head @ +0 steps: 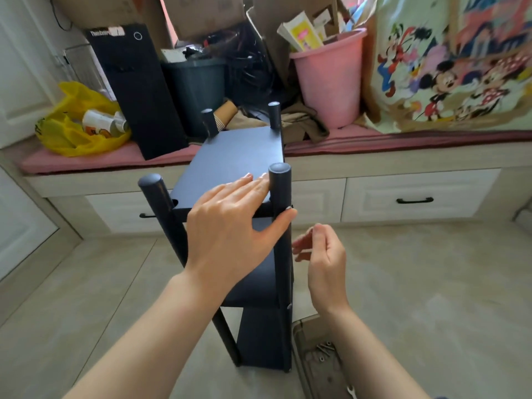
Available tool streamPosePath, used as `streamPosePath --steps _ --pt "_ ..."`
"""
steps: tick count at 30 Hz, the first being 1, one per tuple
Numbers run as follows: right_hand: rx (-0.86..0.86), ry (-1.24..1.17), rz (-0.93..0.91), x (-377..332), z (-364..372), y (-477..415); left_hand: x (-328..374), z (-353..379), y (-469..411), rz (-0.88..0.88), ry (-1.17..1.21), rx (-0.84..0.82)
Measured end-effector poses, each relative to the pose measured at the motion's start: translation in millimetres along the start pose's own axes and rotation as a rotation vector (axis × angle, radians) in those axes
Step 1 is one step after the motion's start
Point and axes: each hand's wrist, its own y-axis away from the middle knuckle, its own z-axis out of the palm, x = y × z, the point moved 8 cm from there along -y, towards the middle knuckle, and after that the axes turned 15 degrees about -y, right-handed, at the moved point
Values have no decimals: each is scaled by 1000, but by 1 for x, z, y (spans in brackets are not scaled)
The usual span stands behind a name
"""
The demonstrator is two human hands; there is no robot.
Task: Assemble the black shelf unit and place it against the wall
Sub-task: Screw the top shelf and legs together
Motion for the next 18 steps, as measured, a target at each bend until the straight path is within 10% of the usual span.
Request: streamPosePath --steps 18 --pt "-321 -57 54 3 167 -7 -133 -7 7 -418 141 -159"
